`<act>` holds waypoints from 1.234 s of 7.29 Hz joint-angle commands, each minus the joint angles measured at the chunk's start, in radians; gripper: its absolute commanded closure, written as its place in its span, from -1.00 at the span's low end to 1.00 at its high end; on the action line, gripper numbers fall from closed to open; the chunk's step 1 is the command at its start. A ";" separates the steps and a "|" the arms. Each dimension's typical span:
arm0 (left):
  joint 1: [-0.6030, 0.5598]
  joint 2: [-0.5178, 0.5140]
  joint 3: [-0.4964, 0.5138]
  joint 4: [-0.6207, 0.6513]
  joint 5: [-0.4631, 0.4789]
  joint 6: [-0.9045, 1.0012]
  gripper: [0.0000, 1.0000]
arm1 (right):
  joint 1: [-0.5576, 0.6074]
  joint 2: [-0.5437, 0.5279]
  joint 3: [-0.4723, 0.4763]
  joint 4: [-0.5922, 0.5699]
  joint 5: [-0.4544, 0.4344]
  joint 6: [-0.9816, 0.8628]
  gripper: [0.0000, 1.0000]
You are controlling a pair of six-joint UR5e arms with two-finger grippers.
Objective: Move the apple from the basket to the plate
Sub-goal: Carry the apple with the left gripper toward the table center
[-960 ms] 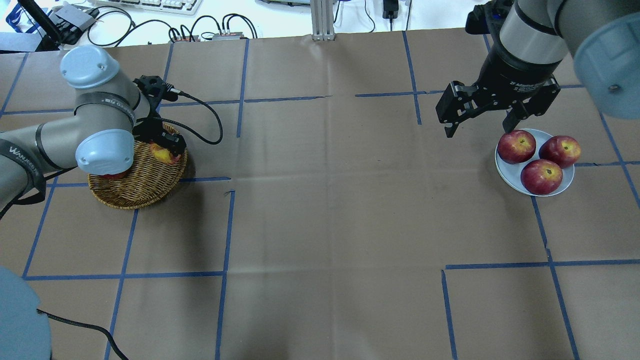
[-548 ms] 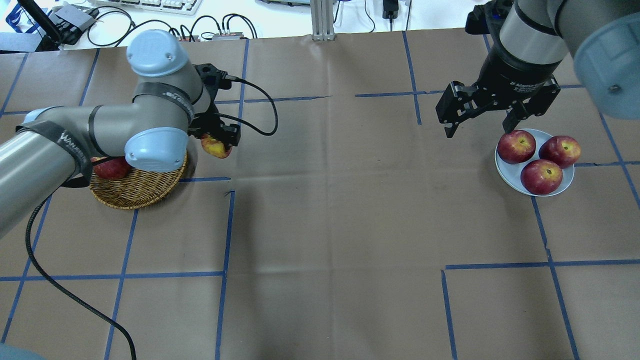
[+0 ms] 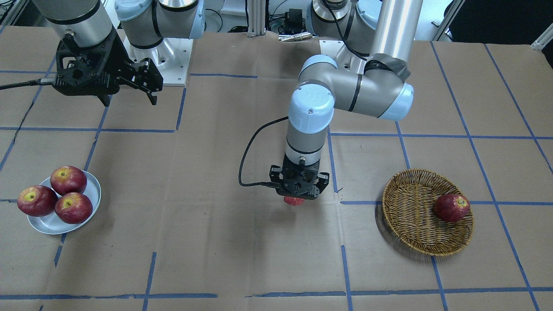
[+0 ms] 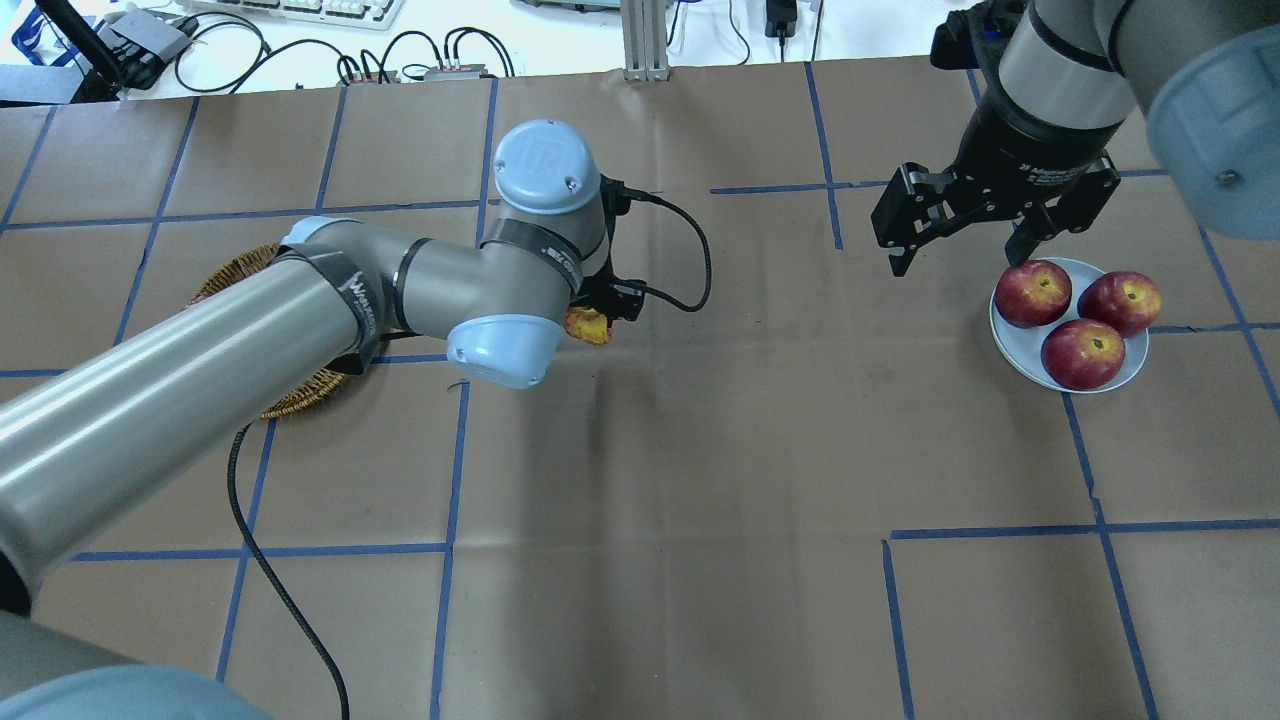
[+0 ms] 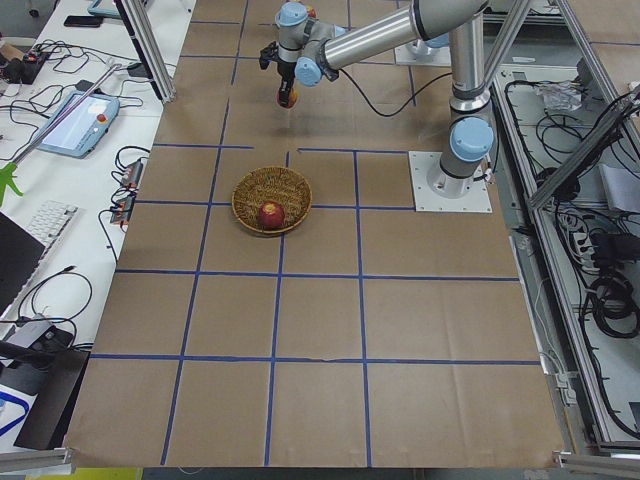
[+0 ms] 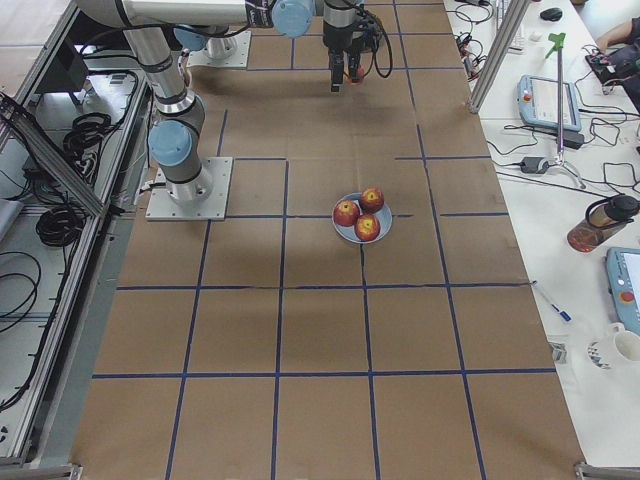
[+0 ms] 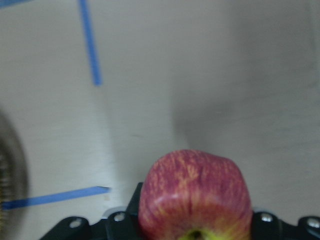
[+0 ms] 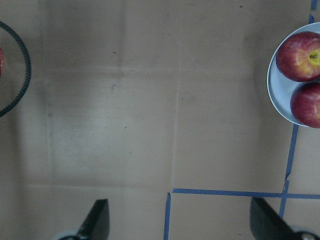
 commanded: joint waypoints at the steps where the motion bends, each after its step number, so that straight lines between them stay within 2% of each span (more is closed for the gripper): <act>1: -0.066 -0.069 0.058 0.026 -0.001 -0.083 -0.13 | 0.000 0.000 0.000 0.000 0.000 0.000 -0.99; 5: -0.086 -0.108 0.063 0.033 -0.002 -0.092 -0.14 | 0.000 0.000 0.000 0.000 0.000 0.000 -0.99; 6: -0.086 -0.108 0.063 0.033 -0.001 -0.095 -0.21 | 0.000 0.000 0.000 0.000 0.000 0.000 -0.99; 7: -0.086 -0.109 0.062 0.033 0.001 -0.095 -0.54 | 0.000 0.000 0.000 0.000 0.000 0.000 -0.99; 9: -0.087 -0.115 0.065 0.034 -0.001 -0.097 -0.88 | 0.000 0.000 0.000 0.000 0.000 0.000 -0.99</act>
